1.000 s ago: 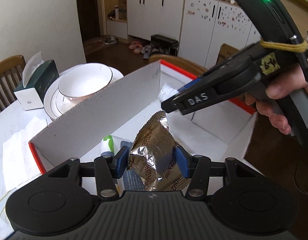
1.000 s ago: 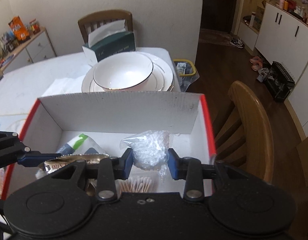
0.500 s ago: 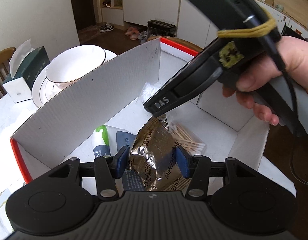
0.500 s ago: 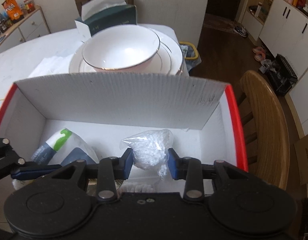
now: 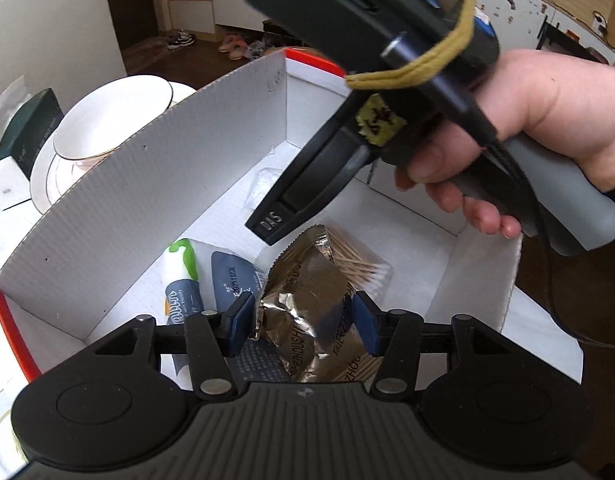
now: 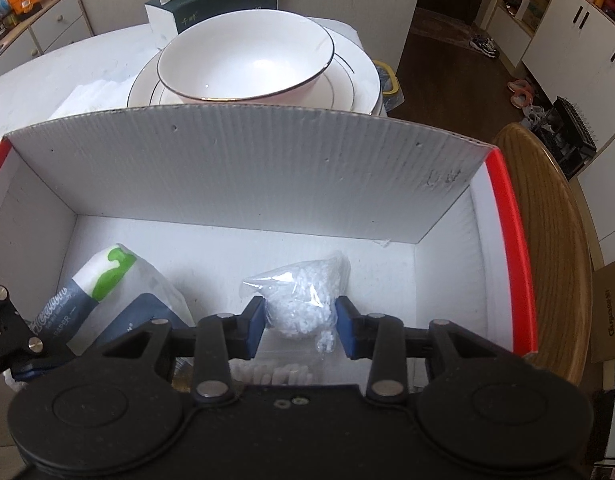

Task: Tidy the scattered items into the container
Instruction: 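Release the gold foil bag and plastic bag into the box by opening both tools, then withdraw both tools from the box back toward the table items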

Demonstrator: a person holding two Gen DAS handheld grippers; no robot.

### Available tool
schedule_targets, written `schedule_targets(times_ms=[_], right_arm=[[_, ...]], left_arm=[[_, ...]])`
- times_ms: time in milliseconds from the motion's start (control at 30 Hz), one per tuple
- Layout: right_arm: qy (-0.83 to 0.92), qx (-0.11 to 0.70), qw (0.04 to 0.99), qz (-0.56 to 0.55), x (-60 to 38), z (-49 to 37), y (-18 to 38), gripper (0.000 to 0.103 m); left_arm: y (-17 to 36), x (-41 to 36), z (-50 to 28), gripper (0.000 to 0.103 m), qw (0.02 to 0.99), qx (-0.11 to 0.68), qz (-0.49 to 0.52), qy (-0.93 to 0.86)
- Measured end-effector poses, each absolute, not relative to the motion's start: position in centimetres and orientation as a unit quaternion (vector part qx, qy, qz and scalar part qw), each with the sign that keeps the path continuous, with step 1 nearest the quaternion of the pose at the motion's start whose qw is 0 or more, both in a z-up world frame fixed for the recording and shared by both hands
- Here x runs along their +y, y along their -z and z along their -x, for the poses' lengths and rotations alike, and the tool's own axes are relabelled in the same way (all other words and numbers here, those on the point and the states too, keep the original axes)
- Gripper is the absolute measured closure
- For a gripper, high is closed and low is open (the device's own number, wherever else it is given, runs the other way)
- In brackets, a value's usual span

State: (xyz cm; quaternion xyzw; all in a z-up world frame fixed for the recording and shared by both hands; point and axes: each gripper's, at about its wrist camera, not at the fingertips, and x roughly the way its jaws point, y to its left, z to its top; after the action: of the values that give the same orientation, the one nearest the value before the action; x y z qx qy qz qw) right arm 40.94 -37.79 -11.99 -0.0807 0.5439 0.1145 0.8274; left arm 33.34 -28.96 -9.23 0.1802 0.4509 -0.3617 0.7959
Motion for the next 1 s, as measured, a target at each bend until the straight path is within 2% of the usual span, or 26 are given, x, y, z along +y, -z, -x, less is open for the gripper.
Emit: schedule_targets(times_ms=[100, 300, 500, 567, 800, 1000], right_arm=[[-0.114, 0.545, 0.827, 0.078, -37.9, -41.0, 12.0, 0.064], [-0.112, 0.546, 0.827, 0.076, -38.3, -41.0, 11.7, 0.055], [-0.115, 0.543, 0.829, 0.065, -38.5, -40.6, 10.6, 0.053], [-0.12, 0.541, 0.831, 0.058, -38.6, -40.3, 10.1, 0.052], [-0.136, 0.523, 0.84, 0.046, -38.9, -38.7, 7.9, 0.042], [-0.148, 0.51, 0.847, 0.034, -39.4, -37.3, 6.0, 0.04]], left_arm=[[9.2, -28.8, -33.4, 0.05, 0.792, 0.457, -0.175, 0.364], [8.8, -28.6, -33.6, 0.043, 0.795, 0.457, -0.158, 0.366], [8.5, -28.3, -33.3, 0.042, 0.8, 0.452, -0.147, 0.366], [8.2, -28.1, -33.1, 0.038, 0.802, 0.45, -0.142, 0.367], [6.9, -27.2, -32.1, 0.037, 0.812, 0.432, -0.129, 0.37], [5.8, -27.1, -31.4, 0.033, 0.825, 0.415, -0.116, 0.365]])
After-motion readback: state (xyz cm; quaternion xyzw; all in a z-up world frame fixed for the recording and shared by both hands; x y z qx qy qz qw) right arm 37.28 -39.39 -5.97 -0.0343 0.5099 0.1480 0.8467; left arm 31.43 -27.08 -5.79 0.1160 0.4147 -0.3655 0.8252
